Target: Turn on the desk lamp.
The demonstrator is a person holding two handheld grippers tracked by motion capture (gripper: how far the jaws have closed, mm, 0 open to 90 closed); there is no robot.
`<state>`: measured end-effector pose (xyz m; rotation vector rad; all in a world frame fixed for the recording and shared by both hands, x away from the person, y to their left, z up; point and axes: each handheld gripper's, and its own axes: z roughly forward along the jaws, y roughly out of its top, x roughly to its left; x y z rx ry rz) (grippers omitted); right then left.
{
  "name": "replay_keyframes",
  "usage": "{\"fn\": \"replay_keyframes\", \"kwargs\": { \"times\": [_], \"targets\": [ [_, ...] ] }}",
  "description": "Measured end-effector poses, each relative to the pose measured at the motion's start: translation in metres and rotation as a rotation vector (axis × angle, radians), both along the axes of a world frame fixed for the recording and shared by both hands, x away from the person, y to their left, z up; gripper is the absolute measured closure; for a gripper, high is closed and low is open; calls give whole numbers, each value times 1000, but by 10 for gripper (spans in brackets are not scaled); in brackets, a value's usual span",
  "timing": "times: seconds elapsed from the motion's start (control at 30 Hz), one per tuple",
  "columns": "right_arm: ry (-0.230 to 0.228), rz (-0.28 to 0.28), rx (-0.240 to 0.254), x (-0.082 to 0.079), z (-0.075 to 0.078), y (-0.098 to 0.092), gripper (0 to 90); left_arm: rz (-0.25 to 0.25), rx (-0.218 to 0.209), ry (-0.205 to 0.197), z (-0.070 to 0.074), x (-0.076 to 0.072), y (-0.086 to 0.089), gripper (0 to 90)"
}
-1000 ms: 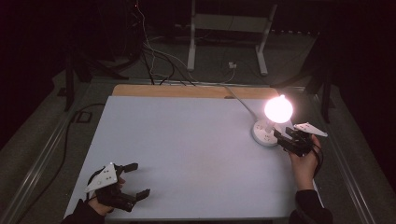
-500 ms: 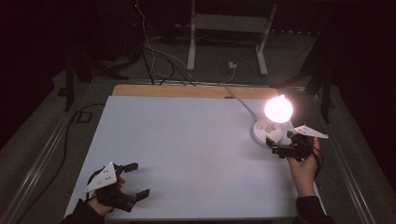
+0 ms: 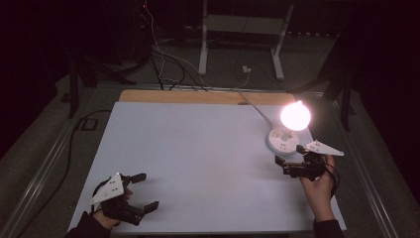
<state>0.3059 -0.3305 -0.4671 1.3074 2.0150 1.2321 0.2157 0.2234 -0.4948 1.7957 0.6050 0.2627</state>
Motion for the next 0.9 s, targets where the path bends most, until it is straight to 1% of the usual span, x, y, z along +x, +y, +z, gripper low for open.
{"fn": "replay_keyframes", "kwargs": {
  "times": [0.07, 0.13, 0.17, 0.23, 0.27, 0.33, 0.37, 0.4, 0.57, 0.63, 0.67, 0.73, 0.8, 0.83, 0.9],
  "targets": [
    [2, 11, -7, -4, -1, 4, 1, 2, -6, 2, 0, 0, 0, 4],
    [10, 23, -9, -8, -1, 8, 1, -1, 4, 2, 0, 0, 0, 4],
    [6, 31, -13, -10, -2, 10, 1, -1, 3, 1, 0, 0, 0, 4],
    [16, 43, -21, -13, -2, 13, 1, 2, 0, 2, 0, 0, 0, 4],
    [14, 48, -17, -15, -3, 15, 1, 2, 0, 1, 0, 0, 0, 4],
    [28, 64, -24, -19, -5, 19, 1, 1, 1, 1, 0, -1, 0, 4],
    [31, 81, -27, -23, -7, 22, 1, 2, 0, -1, 0, -1, 0, 4],
    [31, 81, -27, -23, -7, 22, 1, 2, -1, 0, 0, -1, 0, 4],
    [45, 124, -27, -33, -12, 29, 1, 0, 5, 0, 0, -1, 0, 4],
    [36, 135, -35, -37, -14, 30, 1, 2, 3, 0, 0, -1, 0, 4],
    [38, 155, -28, -40, -16, 29, 1, 0, 7, 0, 0, -1, 0, 4],
    [31, 160, -28, -42, -17, 29, 1, -1, 10, 0, 0, -1, 0, 4],
    [34, 184, -20, -47, -20, 29, 1, 1, 3, 1, 0, -1, 0, 4],
    [34, 184, -20, -47, -20, 29, 1, 0, 5, 1, 0, -1, 0, 4],
    [39, 203, -22, -51, -23, 30, 1, -2, 11, 2, -1, -1, -1, 4]
  ]
}}
